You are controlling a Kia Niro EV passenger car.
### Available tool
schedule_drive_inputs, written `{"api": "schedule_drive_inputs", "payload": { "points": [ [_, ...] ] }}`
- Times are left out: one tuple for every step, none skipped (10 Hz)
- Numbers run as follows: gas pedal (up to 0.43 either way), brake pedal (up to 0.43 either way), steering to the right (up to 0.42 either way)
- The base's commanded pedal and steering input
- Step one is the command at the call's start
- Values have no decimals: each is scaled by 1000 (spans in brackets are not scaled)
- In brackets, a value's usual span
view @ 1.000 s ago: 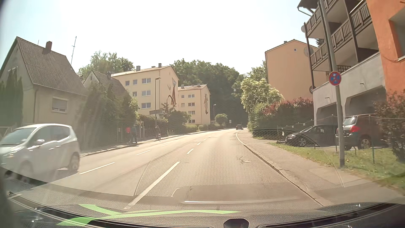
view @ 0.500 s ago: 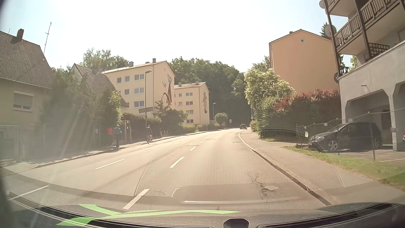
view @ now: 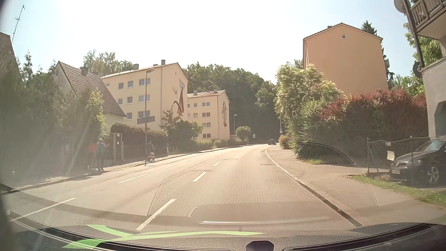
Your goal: Follow the waypoints while adhering to traffic rules and regulations
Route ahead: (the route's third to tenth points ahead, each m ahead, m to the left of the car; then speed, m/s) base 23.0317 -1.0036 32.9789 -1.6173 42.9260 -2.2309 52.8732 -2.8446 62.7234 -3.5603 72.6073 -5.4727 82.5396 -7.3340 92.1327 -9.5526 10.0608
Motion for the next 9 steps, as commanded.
{"api": "schedule_drive_inputs", "payload": {
  "points": [
    [209,0,-1],
    [209,0,0],
    [209,0,0],
    [209,0,0],
    [209,0,0],
    [209,0,1],
    [209,0,3],
    [209,0,3],
    [209,0,3]
  ]
}}
